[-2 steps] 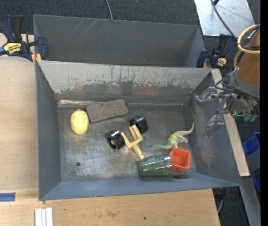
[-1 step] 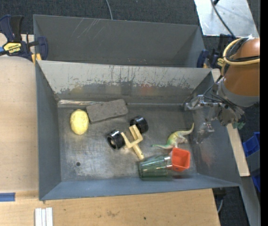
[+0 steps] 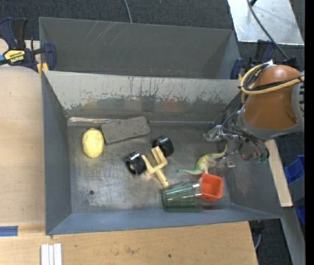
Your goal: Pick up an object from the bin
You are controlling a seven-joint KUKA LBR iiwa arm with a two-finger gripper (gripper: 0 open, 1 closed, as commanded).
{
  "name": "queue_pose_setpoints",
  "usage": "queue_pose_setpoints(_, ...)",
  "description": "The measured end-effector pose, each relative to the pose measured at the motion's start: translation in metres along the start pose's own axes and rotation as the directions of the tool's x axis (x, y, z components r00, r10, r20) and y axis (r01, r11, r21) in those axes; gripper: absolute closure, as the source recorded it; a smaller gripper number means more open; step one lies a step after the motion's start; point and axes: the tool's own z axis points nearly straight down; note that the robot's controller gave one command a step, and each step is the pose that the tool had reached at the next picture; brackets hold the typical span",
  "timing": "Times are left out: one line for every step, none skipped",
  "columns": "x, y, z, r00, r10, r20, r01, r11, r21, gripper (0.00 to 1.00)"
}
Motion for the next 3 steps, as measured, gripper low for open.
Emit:
queue_pose_setpoints(-0.023,0.002,0.016,0.883,-0.469,0.008,0.469,0.883,0.007,1.00)
queue_pose_setpoints(-0.023,0.002,0.016,0.883,-0.468,0.008,0.468,0.884,0.006,1.00)
queue_pose_setpoints(-0.021,0.005,-0.027,0.867,-0.499,-0.005,0.498,0.867,-0.008,1.00)
